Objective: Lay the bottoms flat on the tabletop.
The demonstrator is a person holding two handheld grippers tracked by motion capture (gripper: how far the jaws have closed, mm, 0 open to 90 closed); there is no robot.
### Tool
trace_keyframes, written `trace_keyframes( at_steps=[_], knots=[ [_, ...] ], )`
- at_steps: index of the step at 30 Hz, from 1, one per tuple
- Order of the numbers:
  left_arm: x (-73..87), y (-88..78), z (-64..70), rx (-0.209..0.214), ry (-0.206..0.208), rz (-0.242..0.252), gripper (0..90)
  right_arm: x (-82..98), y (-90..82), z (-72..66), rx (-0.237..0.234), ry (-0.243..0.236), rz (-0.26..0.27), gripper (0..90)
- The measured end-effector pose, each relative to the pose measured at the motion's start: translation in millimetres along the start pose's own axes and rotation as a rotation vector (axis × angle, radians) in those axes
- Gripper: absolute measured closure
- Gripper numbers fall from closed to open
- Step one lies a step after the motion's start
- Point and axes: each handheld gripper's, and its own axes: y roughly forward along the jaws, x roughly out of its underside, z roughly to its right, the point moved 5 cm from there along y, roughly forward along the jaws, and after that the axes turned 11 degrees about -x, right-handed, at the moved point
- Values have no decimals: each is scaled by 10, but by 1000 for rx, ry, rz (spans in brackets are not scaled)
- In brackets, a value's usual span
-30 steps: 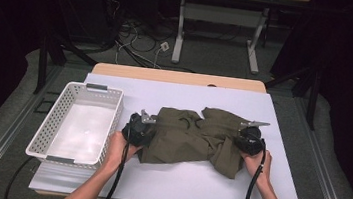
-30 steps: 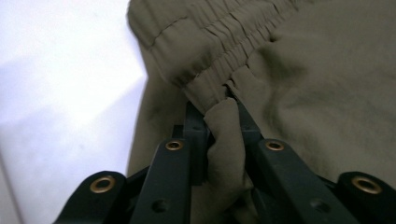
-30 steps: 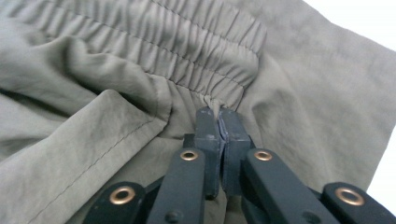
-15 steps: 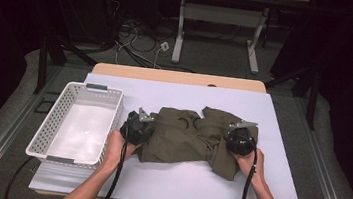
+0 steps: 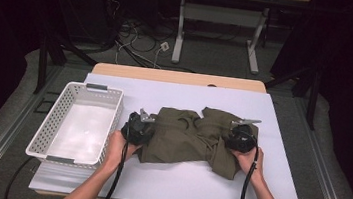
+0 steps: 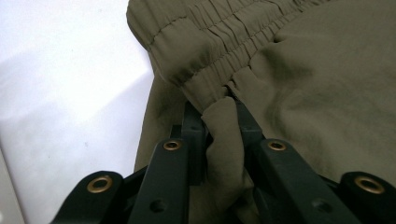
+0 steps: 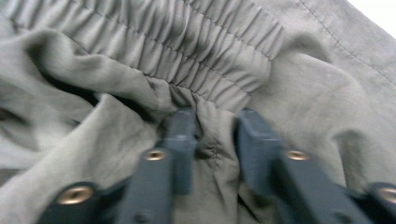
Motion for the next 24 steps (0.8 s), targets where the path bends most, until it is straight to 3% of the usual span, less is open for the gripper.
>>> trace_keyframes(
  at_steps=[3,6,9,16,24],
  knots=[
    [1,-18,-2,-2,4,5,823,-29,-73,-26,41,-32,29,850],
    [-22,-64,-16,-14,2,38,834,-82,-192,-70,80,-57,80,866],
    [-53,-118,-25,-34,-20,83,839,-137,-344,-102,108,-44,154,870],
    [-126,-260,-73,-76,-129,193,842,-263,-605,-216,165,-29,311,875],
    [-301,-488,-274,-148,-226,338,847,-457,-821,-307,200,-56,421,879]
  ],
)
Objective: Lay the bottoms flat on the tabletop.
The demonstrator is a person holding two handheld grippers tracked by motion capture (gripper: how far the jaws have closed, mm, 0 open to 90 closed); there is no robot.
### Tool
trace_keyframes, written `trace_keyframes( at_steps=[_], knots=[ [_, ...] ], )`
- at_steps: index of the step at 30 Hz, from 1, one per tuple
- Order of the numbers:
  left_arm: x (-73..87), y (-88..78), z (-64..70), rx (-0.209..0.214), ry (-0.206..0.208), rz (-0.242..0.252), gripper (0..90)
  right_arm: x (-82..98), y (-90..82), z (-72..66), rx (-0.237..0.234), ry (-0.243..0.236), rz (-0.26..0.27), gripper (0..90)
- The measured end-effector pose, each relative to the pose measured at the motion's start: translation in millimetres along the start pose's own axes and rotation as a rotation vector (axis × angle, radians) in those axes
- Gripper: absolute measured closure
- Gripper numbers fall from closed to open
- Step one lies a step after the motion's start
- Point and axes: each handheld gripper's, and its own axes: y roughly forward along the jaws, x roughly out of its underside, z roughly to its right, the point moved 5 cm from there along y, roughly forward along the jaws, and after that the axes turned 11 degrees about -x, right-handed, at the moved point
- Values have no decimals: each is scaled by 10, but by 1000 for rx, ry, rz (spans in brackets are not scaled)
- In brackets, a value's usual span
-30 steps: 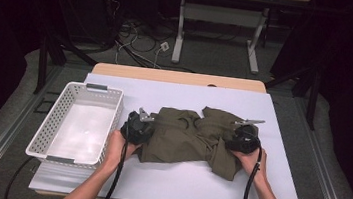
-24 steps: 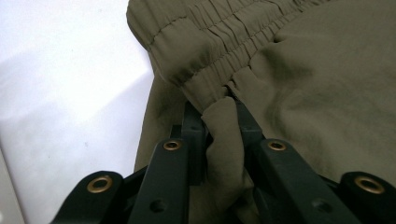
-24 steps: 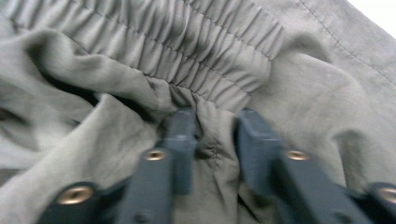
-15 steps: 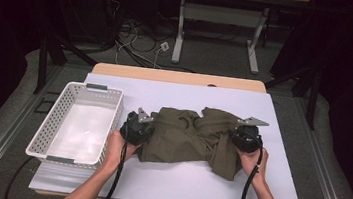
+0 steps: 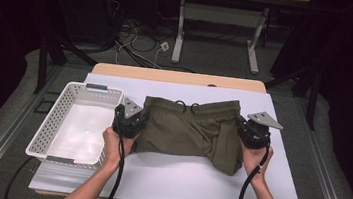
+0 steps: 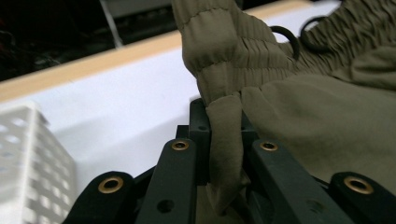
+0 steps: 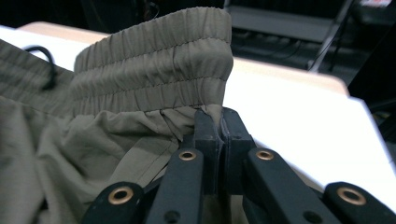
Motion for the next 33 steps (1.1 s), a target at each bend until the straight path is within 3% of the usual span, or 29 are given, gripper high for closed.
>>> trace_keyframes(
  at_steps=[3,4,7,10,15,18,20,21,22,23,24,25,26,27,28,29,30,33],
  knots=[
    [-182,-28,-83,-36,-61,53,848,-159,-32,66,30,11,35,880],
    [-207,-25,-89,-39,-68,55,848,-238,-43,92,43,20,60,879],
    [-201,27,-57,-53,-102,54,849,-315,-30,77,65,20,65,879],
    [-85,64,0,-53,-120,47,849,-218,10,22,59,9,42,879],
    [66,64,69,-45,-104,15,849,43,-32,-67,38,-16,6,879],
    [61,54,69,-42,-95,18,848,72,-80,-96,29,-23,5,879],
    [-99,73,24,-56,-83,43,848,-60,-90,-66,33,-58,9,879],
    [-258,91,-14,-66,-83,61,848,-205,-79,-31,40,-59,25,879],
    [-478,129,-71,-89,-77,82,848,-409,-51,24,61,-81,51,879],
    [-805,221,-175,-120,-59,95,847,-659,0,87,88,-106,66,879],
    [-995,318,-243,-144,-50,69,836,-1005,109,204,116,-117,79,874],
    [-1246,474,-376,-207,-75,33,790,-1200,194,281,144,-124,78,853],
    [-1366,568,-460,-273,-83,0,674,-1443,378,421,214,-139,0,714],
    [-1404,637,-496,-298,-84,-34,539,-1528,508,516,255,-88,-64,565],
    [-1395,692,-513,-309,-87,-76,428,-1542,575,576,260,-60,-98,511],
    [-1314,714,-503,-313,-79,-95,336,-1501,646,612,257,-34,-129,499],
    [-1199,713,-467,-296,-71,-107,269,-1378,692,587,225,-12,-158,477],
    [-811,668,-334,-235,-29,-139,195,-954,710,441,114,-28,-210,396]
  ],
)
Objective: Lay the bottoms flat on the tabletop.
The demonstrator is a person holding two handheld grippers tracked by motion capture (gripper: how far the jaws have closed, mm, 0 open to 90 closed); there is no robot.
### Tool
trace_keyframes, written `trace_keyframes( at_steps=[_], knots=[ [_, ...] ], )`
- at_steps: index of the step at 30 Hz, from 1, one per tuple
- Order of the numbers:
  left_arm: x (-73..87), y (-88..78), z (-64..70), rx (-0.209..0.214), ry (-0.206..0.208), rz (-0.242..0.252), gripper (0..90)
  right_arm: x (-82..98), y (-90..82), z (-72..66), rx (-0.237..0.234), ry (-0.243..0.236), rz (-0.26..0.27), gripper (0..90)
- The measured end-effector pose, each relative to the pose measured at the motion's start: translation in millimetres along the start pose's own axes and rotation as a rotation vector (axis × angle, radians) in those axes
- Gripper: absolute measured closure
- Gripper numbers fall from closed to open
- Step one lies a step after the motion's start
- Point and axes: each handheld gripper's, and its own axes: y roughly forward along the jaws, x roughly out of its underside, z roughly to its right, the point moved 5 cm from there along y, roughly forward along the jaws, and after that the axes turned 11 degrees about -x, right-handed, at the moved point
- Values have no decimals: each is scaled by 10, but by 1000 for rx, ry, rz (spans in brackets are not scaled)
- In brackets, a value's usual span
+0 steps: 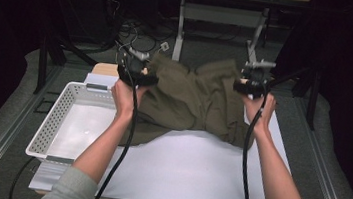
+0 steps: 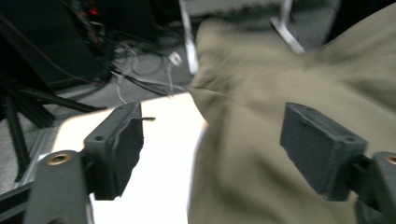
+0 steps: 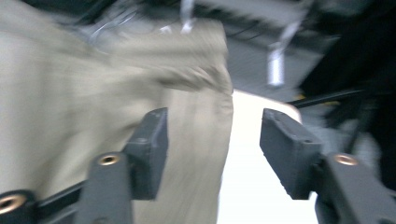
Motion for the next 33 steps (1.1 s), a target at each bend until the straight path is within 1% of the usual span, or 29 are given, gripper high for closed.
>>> trace_keyframes(
  at_steps=[1,2,3,4,5,6,7,9,10,11,12,13,15,16,17,19,20,21,23,24,26,28,29,30,32,33],
  knots=[
    [139,-22,48,26,15,-8,193,167,9,-73,-38,8,-7,364],
    [271,-56,104,54,41,-20,192,329,11,-147,-87,1,-24,338],
    [417,-107,185,83,67,-22,186,476,-7,-220,-120,-5,-34,324],
    [524,-150,246,106,96,-32,178,631,-38,-304,-163,-25,-41,305],
    [597,-187,285,126,111,-39,172,741,-60,-363,-194,-34,-56,278],
    [708,-252,350,149,123,-38,170,810,-80,-403,-222,-35,-55,269],
    [766,-284,384,163,145,-33,169,908,-117,-465,-258,-46,-63,257],
    [934,-369,469,200,167,-44,163,1013,-164,-536,-297,-52,-66,228],
    [999,-393,497,214,180,-45,162,1073,-195,-576,-330,-46,-58,217],
    [1043,-407,516,223,185,-40,162,1115,-218,-605,-347,-46,-60,199],
    [1109,-432,534,227,203,-41,161,1143,-234,-621,-357,-52,-58,193],
    [1141,-443,533,229,221,-39,161,1187,-260,-641,-365,-58,-61,185],
    [1223,-474,525,236,226,-44,158,1249,-290,-659,-384,-56,-56,172],
    [1269,-483,513,246,224,-46,158,1276,-300,-665,-390,-50,-59,165],
    [1302,-486,497,248,225,-47,158,1318,-308,-670,-400,-54,-58,159],
    [1359,-497,477,249,231,-52,159,1380,-318,-683,-415,-48,-63,153],
    [1385,-506,473,249,233,-56,159,1410,-326,-682,-417,-51,-66,149],
    [1408,-514,463,250,243,-60,159,1433,-329,-682,-425,-55,-66,144],
    [1436,-532,448,252,255,-59,159,1474,-355,-692,-432,-59,-83,134],
    [1458,-538,450,252,252,-56,160,1493,-377,-701,-436,-63,-83,125],
    [1505,-549,458,257,259,-71,161,1521,-410,-710,-439,-66,-87,113],
    [1560,-545,466,260,271,-83,167,1563,-436,-710,-458,-72,-87,94],
    [1586,-535,475,254,272,-85,172,1586,-441,-705,-465,-70,-91,80],
    [1606,-529,475,260,283,-92,177,1610,-442,-697,-476,-69,-92,64],
    [1622,-510,491,263,290,-101,211,1643,-434,-684,-482,-65,-101,50],
    [1624,-494,501,263,294,-104,226,1649,-424,-674,-486,-69,-94,50]
  ],
)
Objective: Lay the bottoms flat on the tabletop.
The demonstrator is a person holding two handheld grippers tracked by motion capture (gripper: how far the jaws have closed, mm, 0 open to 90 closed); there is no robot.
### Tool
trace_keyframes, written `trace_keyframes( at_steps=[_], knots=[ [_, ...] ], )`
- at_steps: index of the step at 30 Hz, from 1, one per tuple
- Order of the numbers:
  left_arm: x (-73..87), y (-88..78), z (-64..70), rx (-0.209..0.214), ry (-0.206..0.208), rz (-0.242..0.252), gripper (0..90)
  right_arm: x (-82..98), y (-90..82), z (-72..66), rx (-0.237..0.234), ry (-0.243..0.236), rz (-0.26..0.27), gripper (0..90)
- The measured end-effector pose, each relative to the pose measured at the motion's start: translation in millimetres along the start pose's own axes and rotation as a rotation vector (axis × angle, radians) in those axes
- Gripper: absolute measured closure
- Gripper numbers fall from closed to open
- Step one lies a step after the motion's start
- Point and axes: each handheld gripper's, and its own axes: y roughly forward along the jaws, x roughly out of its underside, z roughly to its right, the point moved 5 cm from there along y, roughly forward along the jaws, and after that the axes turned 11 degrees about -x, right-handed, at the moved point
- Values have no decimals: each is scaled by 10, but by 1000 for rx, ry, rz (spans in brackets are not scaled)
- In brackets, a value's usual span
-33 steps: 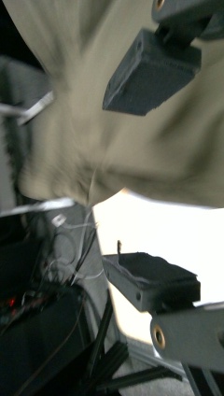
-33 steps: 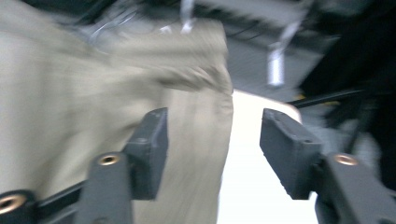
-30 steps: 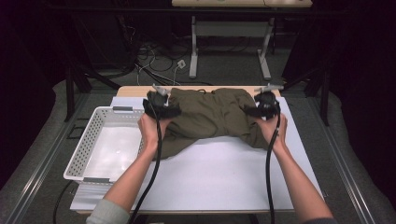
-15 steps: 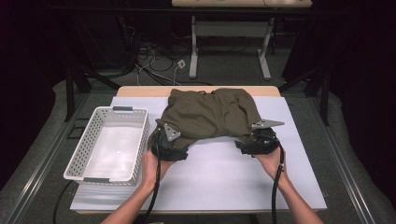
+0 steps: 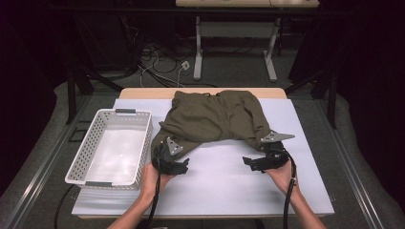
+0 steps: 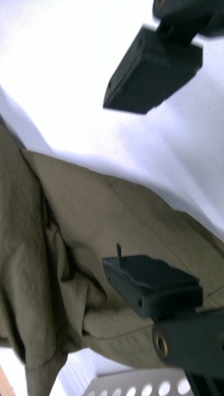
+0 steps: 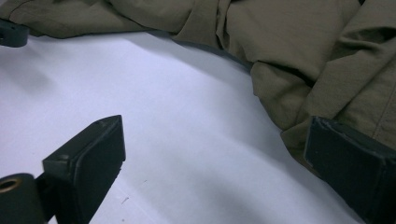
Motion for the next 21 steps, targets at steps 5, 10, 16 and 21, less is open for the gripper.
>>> trace_keyframes(
  at_steps=[5,10,16,21],
  knots=[
    [-7,125,4,-22,23,-9,352,27,33,52,-1,-5,-6,59],
    [4,268,0,-17,30,-30,499,11,48,35,-11,-10,2,67],
    [3,375,-45,5,10,-22,599,16,92,37,-12,-12,-11,71],
    [14,395,-59,72,0,-11,764,4,119,38,-13,-21,-8,75]
  ],
)
